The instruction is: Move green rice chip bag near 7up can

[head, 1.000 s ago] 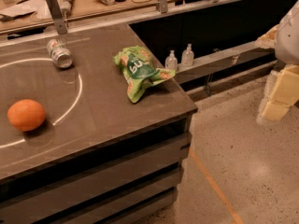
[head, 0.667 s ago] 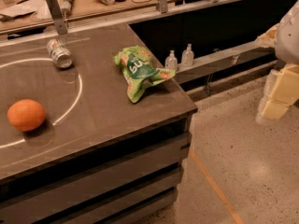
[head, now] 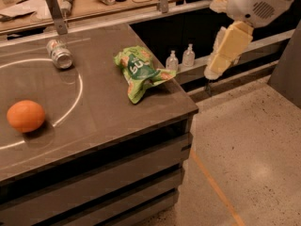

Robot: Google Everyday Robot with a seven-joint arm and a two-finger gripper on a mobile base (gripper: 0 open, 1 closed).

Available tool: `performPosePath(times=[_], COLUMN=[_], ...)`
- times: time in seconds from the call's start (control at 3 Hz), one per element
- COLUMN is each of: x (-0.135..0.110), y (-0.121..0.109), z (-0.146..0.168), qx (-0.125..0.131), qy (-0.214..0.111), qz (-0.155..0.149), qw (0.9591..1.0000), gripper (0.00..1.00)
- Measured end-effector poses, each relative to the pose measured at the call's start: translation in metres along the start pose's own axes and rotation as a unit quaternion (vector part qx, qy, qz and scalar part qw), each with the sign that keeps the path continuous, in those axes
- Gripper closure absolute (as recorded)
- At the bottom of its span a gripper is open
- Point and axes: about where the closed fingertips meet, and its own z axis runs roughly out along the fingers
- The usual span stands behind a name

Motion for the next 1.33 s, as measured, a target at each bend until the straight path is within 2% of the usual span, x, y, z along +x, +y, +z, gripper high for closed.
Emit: performPosePath(times=[0.33, 0.67, 1.0, 1.33], x=[-0.053, -0.104, -0.118, -0.119], y=[-0.031, -0.044, -0.039, -0.017], z=[0.033, 0.092, 0.120, 0.156], qx=[-0.011, -0.054, -0.080, -0.095], qy=[-0.047, -0.070, -0.071, -0.045], qz=[0.003, 0.030, 0.044, 0.050], qw=[0.9988, 0.9956, 0.9933, 0.9933], gripper=[0.00, 0.00, 0.00, 0.00])
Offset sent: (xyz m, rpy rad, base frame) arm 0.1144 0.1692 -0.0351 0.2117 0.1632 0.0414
